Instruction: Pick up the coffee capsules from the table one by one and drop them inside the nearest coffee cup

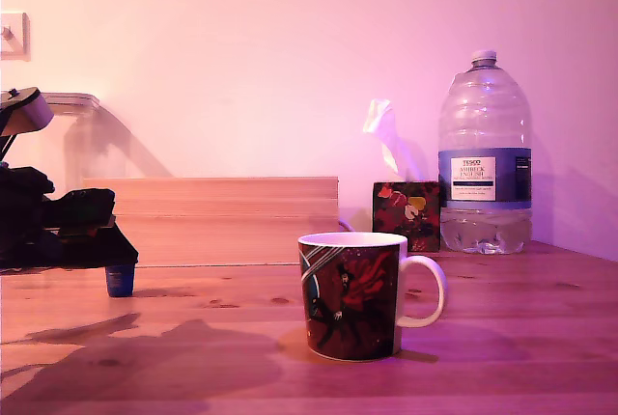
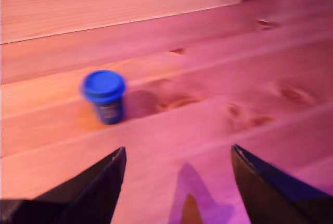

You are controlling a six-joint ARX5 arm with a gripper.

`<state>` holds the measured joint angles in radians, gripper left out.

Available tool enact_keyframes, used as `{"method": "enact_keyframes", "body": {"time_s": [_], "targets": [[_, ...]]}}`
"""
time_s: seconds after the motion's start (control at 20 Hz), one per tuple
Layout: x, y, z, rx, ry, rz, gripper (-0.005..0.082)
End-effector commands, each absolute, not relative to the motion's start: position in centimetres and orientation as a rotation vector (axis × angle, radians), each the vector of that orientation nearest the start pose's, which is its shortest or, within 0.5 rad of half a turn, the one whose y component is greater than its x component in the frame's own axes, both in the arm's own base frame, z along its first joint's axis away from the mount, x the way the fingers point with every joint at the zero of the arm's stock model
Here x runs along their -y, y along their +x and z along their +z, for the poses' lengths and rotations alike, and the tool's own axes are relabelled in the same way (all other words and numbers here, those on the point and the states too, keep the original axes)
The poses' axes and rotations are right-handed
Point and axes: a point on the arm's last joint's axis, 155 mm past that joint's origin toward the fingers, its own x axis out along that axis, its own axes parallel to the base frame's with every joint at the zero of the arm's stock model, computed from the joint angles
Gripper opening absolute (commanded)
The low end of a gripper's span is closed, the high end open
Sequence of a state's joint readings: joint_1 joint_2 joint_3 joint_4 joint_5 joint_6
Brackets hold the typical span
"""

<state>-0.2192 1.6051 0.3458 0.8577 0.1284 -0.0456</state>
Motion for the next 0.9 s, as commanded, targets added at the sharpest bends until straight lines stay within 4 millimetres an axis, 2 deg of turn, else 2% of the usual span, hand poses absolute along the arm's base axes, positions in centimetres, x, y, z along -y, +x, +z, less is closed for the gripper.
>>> {"method": "enact_keyframes", "body": {"time_s": [0.0,0.15,0.25,0.65,0.85], "targets": [[9.5,37.1,5.2,-0.398,-0.031,-0.301,0.0571],[7.6,36.8,6.0,-0.335,-0.042,-0.255,0.0571],[7.2,36.7,6.2,-0.319,-0.044,-0.247,0.0571],[7.9,36.6,6.2,-0.317,-0.04,-0.267,0.0571],[8.4,37.4,5.6,-0.327,-0.039,-0.274,0.0571]]}}
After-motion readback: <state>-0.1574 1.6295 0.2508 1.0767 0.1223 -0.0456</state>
